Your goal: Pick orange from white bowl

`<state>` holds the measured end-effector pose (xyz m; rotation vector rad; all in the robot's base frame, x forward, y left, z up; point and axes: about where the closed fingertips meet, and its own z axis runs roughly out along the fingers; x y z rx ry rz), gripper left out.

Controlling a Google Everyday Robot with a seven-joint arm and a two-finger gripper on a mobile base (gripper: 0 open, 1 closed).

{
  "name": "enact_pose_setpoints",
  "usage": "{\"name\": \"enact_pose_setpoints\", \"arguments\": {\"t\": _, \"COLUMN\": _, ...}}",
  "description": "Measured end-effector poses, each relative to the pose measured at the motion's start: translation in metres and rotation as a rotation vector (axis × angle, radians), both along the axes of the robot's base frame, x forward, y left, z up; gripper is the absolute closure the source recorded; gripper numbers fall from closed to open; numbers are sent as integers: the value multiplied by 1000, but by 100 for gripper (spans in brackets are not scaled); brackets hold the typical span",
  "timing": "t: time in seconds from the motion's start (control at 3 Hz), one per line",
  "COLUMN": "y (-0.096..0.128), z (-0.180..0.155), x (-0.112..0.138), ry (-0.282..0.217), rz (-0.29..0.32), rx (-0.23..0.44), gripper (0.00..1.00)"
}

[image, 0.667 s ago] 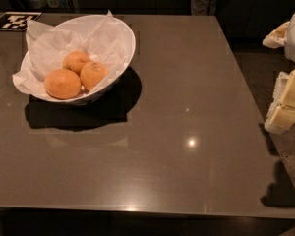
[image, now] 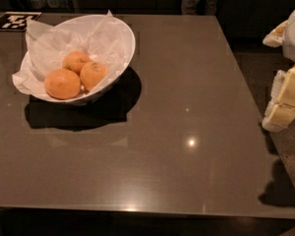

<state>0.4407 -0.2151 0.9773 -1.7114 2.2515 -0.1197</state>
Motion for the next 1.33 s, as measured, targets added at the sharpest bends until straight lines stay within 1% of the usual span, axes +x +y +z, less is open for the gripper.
{"name": "enact_pose_setpoints", "arguments": {"t": 0.33, "y": 26, "z": 0, "x": 15, "ry": 39, "rz": -3, "rx": -64, "gripper": 0}}
{"name": "enact_pose_setpoints", "arguments": {"t": 0.67, "y": 61, "z": -2, "x": 39, "ry": 67, "rz": 23, "rx": -147, "gripper": 0}}
{"name": "enact_pose_setpoints", "arguments": {"t": 1.0, "y": 96, "z": -8, "x": 69, "ry": 64, "rz": 81, "rx": -200, "gripper": 0}}
{"name": "enact_pose_setpoints", "arguments": {"t": 1.33, "y": 104, "z": -6, "x": 77, "ry": 30, "rz": 90, "rx": -185, "gripper": 0}}
